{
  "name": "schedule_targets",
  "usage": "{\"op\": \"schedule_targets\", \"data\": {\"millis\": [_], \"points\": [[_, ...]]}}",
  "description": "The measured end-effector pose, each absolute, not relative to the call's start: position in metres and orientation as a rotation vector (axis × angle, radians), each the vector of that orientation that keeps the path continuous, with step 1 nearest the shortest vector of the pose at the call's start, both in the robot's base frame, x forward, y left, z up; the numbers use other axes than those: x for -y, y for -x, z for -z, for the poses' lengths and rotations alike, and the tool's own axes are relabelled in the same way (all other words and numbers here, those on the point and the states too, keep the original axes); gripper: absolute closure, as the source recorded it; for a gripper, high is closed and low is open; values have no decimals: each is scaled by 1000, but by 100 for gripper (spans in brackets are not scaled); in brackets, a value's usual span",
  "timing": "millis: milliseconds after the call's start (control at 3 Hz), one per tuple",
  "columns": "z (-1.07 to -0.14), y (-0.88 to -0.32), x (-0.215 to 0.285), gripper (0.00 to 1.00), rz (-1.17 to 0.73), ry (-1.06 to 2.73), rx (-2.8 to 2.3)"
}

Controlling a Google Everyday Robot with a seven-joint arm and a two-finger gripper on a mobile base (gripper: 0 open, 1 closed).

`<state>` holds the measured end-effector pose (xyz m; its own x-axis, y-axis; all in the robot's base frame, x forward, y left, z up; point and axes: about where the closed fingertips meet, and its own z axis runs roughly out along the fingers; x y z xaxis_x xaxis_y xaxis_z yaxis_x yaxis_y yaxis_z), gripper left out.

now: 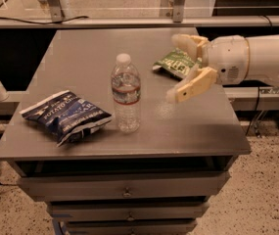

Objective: Move water bottle near blue chip bag

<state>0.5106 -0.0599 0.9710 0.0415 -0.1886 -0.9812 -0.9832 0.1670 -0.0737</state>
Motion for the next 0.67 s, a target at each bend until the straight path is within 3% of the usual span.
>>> {"op": "schedule_targets", "data": {"millis": [333,667], "points": [[-1000,-512,108,0,-842,1170,-1375],[-1000,-512,108,0,-842,1170,-1375]]}}
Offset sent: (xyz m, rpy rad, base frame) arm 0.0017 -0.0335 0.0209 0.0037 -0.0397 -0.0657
